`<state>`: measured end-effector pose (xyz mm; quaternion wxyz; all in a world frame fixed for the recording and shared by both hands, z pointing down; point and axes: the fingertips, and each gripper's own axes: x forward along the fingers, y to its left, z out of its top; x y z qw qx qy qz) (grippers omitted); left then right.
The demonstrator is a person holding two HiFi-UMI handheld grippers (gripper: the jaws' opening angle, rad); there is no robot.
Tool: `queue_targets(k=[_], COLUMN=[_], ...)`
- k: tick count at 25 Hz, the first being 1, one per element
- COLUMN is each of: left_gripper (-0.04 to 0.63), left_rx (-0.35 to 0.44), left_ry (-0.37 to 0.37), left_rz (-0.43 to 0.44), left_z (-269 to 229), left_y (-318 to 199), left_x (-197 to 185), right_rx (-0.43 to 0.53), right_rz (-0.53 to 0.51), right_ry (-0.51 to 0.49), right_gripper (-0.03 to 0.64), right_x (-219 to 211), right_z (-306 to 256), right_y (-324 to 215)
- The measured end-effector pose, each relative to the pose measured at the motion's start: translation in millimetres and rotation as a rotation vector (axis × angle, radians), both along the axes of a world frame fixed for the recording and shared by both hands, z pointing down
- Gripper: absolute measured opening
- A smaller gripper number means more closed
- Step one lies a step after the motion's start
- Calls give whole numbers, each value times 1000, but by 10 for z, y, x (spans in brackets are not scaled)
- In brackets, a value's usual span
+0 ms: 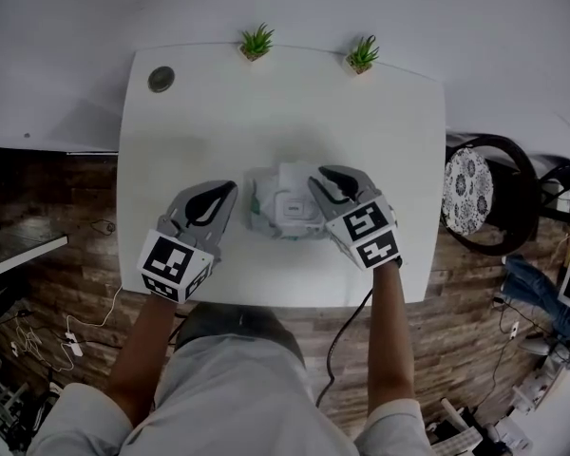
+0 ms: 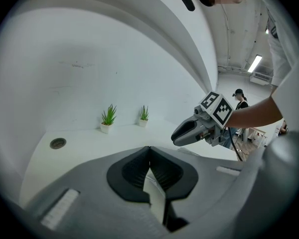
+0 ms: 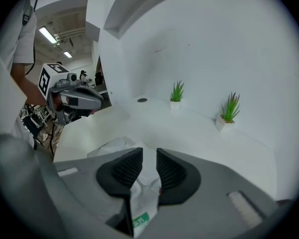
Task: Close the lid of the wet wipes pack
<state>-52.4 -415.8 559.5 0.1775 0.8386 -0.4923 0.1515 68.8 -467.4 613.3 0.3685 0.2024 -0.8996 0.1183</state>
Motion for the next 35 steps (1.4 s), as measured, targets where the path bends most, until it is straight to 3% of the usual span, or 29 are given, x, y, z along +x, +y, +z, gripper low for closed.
queue_targets(k=[18,26,35], left_gripper=[6,6,6], left_rx=[-35,-37,-28], left_ry=[4,18,19], left_rz=[34,43,45], left_z=[169,169,103], left_y=[-42,-59,-31], left_x=[65,83,117], right_rx=[-197,-351,-294], right_rz=[-321,-418,-438], right_ry=[175,226,193], right_gripper=[94,94,94], right_x=[-124,-108,-114], right_z=[470,575,286], right_y=[-198,-139,-119])
